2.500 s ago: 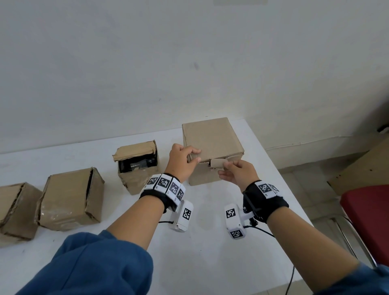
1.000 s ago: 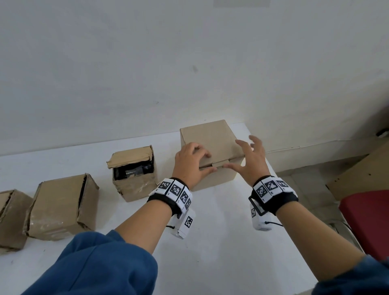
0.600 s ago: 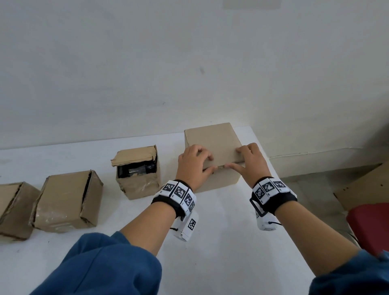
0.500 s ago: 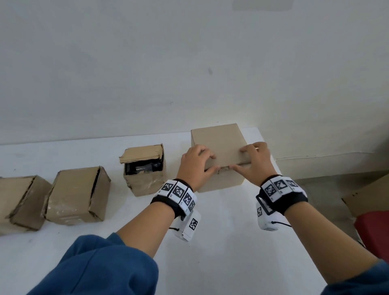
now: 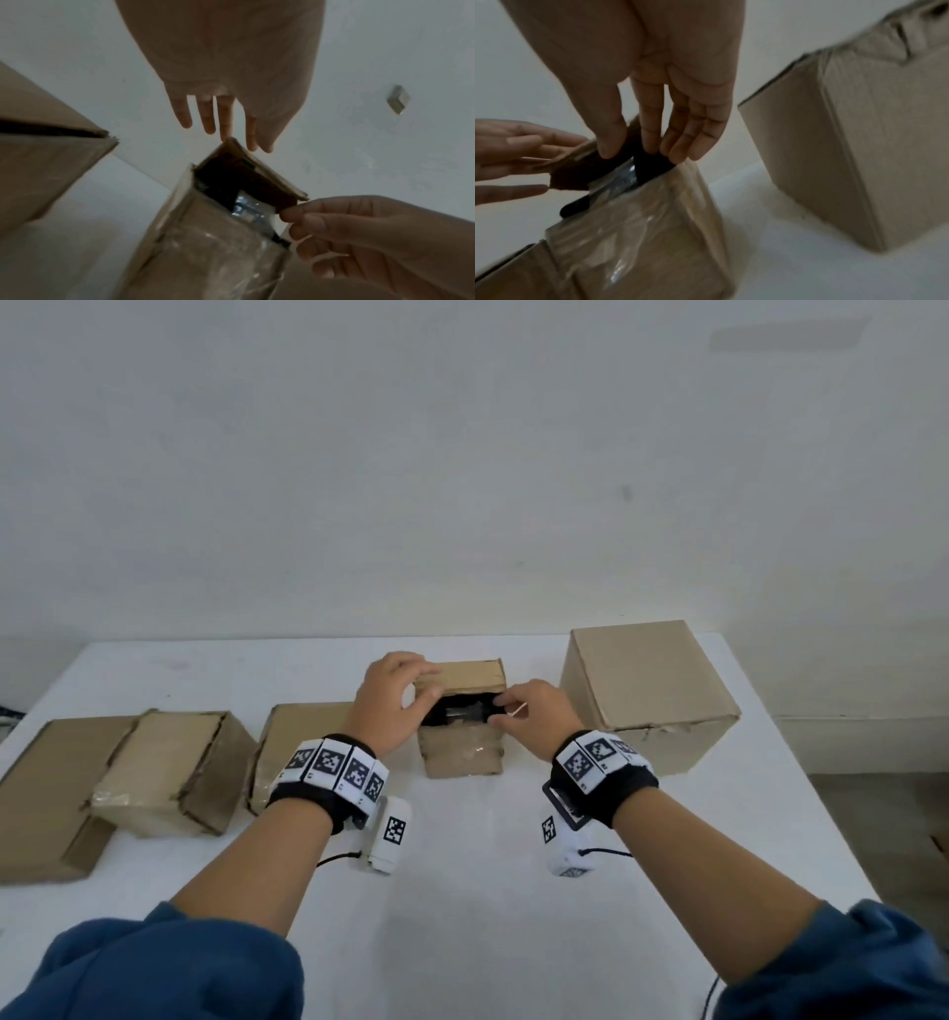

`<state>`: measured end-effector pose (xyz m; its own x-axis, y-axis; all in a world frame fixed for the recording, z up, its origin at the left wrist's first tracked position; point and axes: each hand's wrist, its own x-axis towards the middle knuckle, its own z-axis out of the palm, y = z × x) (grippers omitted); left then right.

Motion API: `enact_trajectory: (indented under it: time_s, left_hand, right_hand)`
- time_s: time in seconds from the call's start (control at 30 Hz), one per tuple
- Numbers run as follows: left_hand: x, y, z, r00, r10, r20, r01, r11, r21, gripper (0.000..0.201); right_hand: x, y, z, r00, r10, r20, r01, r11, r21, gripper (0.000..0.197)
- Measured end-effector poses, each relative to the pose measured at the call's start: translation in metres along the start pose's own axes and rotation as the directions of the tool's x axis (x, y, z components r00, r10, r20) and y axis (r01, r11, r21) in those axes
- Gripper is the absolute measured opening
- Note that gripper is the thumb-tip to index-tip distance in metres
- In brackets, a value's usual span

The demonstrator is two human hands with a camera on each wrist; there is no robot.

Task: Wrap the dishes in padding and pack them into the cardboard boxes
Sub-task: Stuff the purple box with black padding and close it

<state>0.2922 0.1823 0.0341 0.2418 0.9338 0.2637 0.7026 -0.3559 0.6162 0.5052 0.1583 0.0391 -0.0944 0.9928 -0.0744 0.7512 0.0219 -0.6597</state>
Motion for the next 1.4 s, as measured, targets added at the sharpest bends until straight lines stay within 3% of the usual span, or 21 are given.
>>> enact_trajectory:
  time_s: [0.1, 0.23, 0.47, 0.57, 0.73, 0.87, 1.1, 1.23, 1.4]
  left_hand:
    - [-0.002, -0.018, -0.002, 0.993, 0.068, 0.094, -0.066, 0.997, -0.032, 0.028]
    - [0.004, -0.024, 0.007, 0.997, 0.078, 0.019, -0.074, 0.989, -0.129, 0.023]
    - [-0.003, -0.031, 0.026, 0.999, 0.039, -0.023, -0.042, 0.983, -0.18, 0.026]
    - [-0.002, -0.031, 0.026, 0.999, 0.037, -0.032, -0.042, 0.981, -0.191, 0.027]
    - [0.006, -0.028, 0.022, 0.999, 0.032, 0.013, -0.029, 0.979, -0.201, 0.026]
    - [-0.003, -0.033, 0.024, 0.991, 0.122, 0.056, -0.114, 0.986, -0.122, 0.025]
    - [-0.007, -0.035, 0.034, 0.989, 0.147, 0.026, -0.144, 0.984, -0.105, 0.005]
    - [-0.013, -0.035, 0.039, 0.988, 0.155, 0.021, -0.153, 0.985, -0.084, 0.012]
    - [-0.013, -0.036, 0.037, 0.986, 0.163, 0.032, -0.16, 0.984, -0.083, 0.012]
  right_hand:
    - [0.001, -0.008, 0.025, 0.99, 0.118, -0.072, -0.107, 0.984, 0.14, 0.034]
    - [0.0, -0.013, 0.044, 0.959, 0.193, -0.21, -0.135, 0.956, 0.261, 0.01]
    - [-0.011, -0.006, 0.064, 0.927, 0.158, -0.341, -0.078, 0.969, 0.236, 0.003]
    - [-0.014, -0.003, 0.068, 0.905, 0.085, -0.418, -0.006, 0.982, 0.188, 0.004]
    - [-0.011, 0.001, 0.066, 0.929, 0.048, -0.367, 0.019, 0.984, 0.176, 0.002]
    - [-0.009, 0.003, 0.064, 0.927, 0.018, -0.375, 0.05, 0.984, 0.171, 0.004]
    - [-0.002, 0.005, 0.057, 0.947, -0.074, -0.312, 0.102, 0.992, 0.072, 0.003]
    - [0.003, 0.006, 0.053, 0.953, -0.052, -0.298, 0.082, 0.993, 0.089, 0.002]
    - [0.008, 0.004, 0.05, 0.954, -0.079, -0.288, 0.105, 0.991, 0.077, 0.02]
